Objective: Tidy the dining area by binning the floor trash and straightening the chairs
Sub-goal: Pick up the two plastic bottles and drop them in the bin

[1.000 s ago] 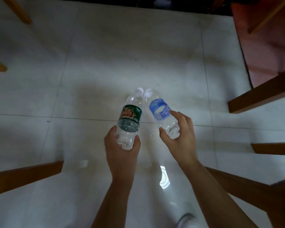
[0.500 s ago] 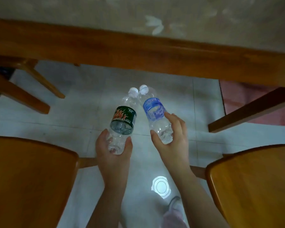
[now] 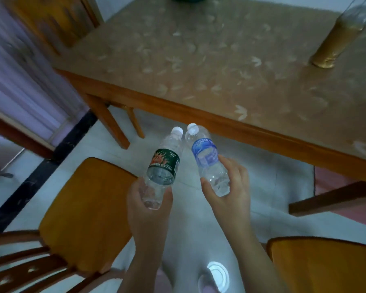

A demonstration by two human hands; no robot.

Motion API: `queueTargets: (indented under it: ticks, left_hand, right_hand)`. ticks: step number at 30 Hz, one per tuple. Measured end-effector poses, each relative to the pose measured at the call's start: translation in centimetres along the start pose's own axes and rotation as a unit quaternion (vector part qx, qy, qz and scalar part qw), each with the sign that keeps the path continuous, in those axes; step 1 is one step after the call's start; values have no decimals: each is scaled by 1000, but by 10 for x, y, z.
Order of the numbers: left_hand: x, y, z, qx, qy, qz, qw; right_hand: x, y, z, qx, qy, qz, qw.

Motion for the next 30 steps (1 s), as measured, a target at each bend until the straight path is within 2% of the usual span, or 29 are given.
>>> queueTargets:
  ticks: [6,13,22,30]
  left_hand:
    - [-16,34,51,-89,10,-14,996]
    - [-19,69,130,-192,27,18,981]
    - [-1,114,277,-333,72,22,940]
    - [60,160,458,-429,120,12,896]
  right_hand:
    - [52,-2,3,81,-23,69,994]
    - [126,15,-15,157,-53,135,977]
    - [257,82,-56,222,-152,258,928]
    - [402,210,-114,243,-193,321,895]
Point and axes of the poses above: each hand's wrist, its own y-axis away from the middle knuckle, its own z-axis out of the back of the hand, x = y × z, the point moved 6 cm from there along -y, towards the middle knuckle, and after that the axes turned 15 degrees about z, right-handed, at the moved point
